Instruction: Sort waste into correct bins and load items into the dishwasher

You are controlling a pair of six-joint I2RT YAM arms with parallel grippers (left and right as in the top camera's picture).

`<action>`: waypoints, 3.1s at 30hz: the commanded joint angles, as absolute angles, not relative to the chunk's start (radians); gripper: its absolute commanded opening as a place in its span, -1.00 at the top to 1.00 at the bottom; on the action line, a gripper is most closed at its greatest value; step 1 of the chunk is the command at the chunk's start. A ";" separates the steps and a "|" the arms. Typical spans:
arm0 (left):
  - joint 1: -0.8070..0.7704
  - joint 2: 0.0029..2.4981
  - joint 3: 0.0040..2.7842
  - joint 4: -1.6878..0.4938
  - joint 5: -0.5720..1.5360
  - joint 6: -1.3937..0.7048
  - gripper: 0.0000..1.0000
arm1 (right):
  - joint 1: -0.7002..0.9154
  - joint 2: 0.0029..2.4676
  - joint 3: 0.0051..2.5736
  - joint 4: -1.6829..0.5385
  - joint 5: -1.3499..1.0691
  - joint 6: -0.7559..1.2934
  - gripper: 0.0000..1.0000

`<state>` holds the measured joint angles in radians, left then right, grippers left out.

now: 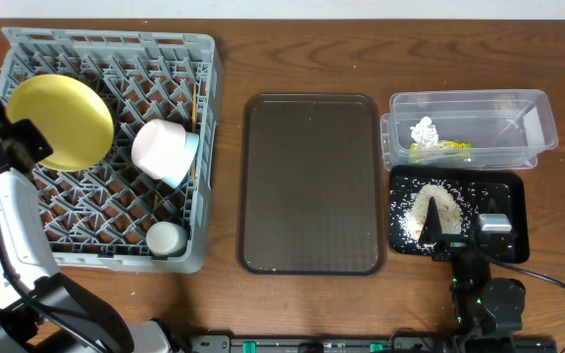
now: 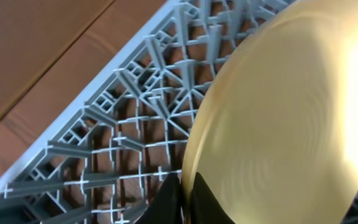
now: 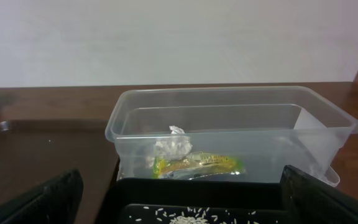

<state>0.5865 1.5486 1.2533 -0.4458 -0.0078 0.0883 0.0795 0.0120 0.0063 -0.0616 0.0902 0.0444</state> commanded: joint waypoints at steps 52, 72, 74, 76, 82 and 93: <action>-0.117 0.883 1.252 -0.972 0.065 -0.184 -0.88 | 0.073 0.007 0.006 -0.064 0.097 0.055 -0.99; -0.107 0.467 0.758 -0.441 0.007 0.029 -0.89 | 0.073 0.007 0.006 -0.064 0.097 0.055 -0.99; -0.098 0.409 0.669 -0.378 0.007 0.025 -0.89 | 0.073 0.007 0.006 -0.064 0.097 0.055 -0.98; -0.093 0.352 0.578 -0.313 0.006 0.025 -0.90 | 0.073 0.007 0.006 -0.064 0.097 0.055 -0.99; -0.090 0.174 0.340 -0.166 0.007 0.025 -0.90 | 0.073 0.007 0.006 -0.064 0.097 0.055 -0.98; -0.090 0.001 0.129 -0.101 0.008 -0.005 -0.96 | 0.073 0.007 0.006 -0.064 0.097 0.055 -0.99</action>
<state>-0.0940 0.0135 0.1528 -0.1165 0.0185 0.0029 0.0795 0.0120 0.0063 -0.0616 0.0902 0.0444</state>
